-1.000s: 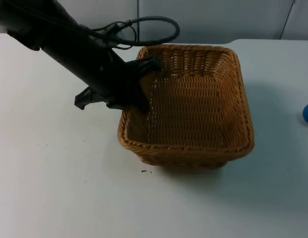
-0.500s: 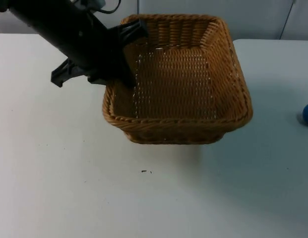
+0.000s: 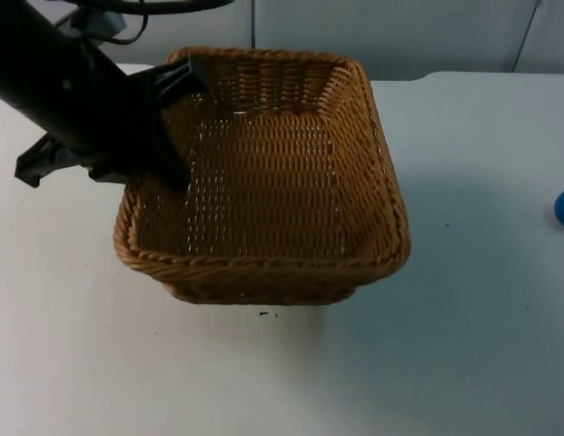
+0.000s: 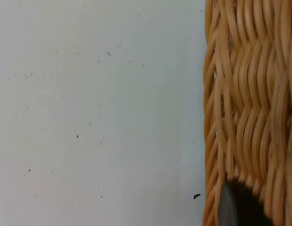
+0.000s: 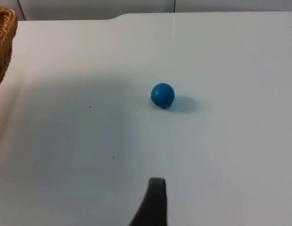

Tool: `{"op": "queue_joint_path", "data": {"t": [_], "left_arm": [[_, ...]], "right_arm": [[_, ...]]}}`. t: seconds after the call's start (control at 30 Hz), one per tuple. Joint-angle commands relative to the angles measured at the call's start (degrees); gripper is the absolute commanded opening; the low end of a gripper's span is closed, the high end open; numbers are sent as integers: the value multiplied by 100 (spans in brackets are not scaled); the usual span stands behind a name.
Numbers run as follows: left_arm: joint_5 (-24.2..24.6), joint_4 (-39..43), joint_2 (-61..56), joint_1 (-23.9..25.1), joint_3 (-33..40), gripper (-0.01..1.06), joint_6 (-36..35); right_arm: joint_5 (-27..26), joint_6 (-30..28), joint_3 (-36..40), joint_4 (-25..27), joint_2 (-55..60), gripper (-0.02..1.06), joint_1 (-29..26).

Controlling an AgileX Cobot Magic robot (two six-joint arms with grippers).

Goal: Pick up the basket with the left hand and place the ball into the basket with the right hand.

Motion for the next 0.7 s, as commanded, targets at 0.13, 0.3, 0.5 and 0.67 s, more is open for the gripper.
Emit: {"op": "queue_joint_path", "data": {"t": [0.13, 0.3, 0.5, 0.67], "left_arm": [[39, -193, -275, 34, 187, 1, 40], [68, -317, -284, 34, 187, 1, 40], [68, -327, -284, 34, 187, 1, 40], [56, -376, -284, 34, 187, 1, 40]], "right_arm": [[-73, 0, 12, -27, -23, 76, -47], [-73, 12, -345, 142, 60, 76, -47], [-73, 255, -1055, -1, 1123, 80, -47], [-218, 301, -1566, -162, 2401, 80, -47]]}}
